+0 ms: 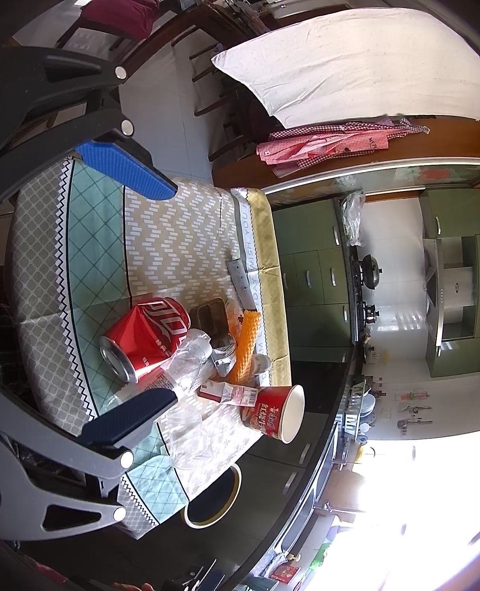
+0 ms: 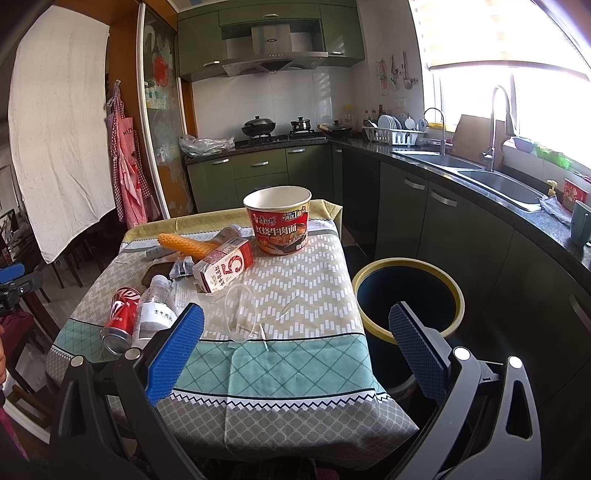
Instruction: Collect trash
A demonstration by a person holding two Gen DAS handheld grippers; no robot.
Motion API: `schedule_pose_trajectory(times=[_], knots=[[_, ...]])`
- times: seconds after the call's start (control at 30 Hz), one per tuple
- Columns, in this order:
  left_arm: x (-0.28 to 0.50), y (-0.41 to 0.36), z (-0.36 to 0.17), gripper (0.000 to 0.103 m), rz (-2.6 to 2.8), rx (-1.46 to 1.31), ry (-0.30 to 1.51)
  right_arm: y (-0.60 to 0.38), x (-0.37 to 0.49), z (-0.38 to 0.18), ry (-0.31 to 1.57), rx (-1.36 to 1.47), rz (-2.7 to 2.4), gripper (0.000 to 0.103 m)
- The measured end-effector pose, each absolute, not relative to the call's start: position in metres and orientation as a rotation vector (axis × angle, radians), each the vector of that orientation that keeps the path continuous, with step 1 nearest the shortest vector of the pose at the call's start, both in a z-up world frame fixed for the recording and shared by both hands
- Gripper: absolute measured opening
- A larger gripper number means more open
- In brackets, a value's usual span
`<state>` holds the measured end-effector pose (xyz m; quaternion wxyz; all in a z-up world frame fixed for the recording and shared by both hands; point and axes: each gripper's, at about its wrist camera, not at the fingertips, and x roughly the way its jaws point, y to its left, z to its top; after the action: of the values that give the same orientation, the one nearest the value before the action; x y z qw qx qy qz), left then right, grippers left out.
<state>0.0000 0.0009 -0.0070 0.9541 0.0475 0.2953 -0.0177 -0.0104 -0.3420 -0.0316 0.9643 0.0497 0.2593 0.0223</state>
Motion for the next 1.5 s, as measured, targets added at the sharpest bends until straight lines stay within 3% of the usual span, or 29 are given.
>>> schedule_pose_trajectory(times=[1.5], knots=[[0.0016,0.0028,-0.0090,0.097,-0.037,0.093,0.619,-0.3378,-0.0082,-0.0353,0.537,0.098,0.045,0.099]])
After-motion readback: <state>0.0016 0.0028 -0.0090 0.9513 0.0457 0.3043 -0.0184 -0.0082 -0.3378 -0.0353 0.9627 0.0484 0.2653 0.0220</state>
